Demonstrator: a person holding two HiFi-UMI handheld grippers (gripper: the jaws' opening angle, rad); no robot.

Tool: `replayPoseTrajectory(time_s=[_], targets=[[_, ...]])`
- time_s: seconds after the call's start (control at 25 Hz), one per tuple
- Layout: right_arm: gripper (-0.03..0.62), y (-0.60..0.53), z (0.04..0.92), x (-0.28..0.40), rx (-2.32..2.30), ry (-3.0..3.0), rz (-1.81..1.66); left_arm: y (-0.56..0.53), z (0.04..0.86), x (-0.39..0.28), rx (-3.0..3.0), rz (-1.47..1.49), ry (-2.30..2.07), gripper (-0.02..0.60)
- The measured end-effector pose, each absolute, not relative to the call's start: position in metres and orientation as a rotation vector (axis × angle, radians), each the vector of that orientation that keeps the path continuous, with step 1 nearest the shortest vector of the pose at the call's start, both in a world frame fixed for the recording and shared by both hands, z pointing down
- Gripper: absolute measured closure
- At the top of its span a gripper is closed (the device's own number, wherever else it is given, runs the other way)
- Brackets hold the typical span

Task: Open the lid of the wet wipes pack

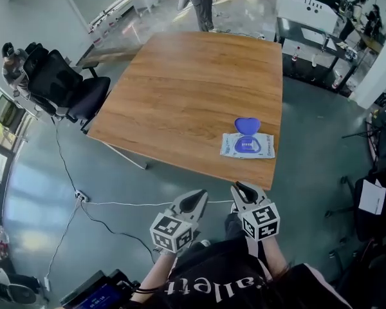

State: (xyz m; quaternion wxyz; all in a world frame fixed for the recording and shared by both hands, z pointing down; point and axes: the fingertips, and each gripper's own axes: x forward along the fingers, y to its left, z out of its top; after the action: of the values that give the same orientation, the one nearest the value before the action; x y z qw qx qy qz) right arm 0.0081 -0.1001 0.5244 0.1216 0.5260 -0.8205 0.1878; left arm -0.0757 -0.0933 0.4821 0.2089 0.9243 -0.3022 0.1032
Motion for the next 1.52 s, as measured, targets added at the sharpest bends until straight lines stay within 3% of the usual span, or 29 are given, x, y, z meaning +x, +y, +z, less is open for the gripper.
replayPoseTrajectory(time_s=[0.48, 0.96, 1.52], targets=[[0.537, 0.036, 0.513, -0.056, 1.727, -2.314, 0.664, 0.024, 0.496, -0.117, 2.605, 0.278, -0.57, 0.578], [0.537, 0.068, 0.495, -0.056, 1.766, -2.327, 0.655, 0.051, 0.476, -0.104, 2.631, 0.216, -0.545, 0.58], [0.54, 0.177, 0.49, -0.025, 1.609, -2.391, 0.64, 0.156, 0.473, -0.066, 2.569, 0.185, -0.706, 0.58]])
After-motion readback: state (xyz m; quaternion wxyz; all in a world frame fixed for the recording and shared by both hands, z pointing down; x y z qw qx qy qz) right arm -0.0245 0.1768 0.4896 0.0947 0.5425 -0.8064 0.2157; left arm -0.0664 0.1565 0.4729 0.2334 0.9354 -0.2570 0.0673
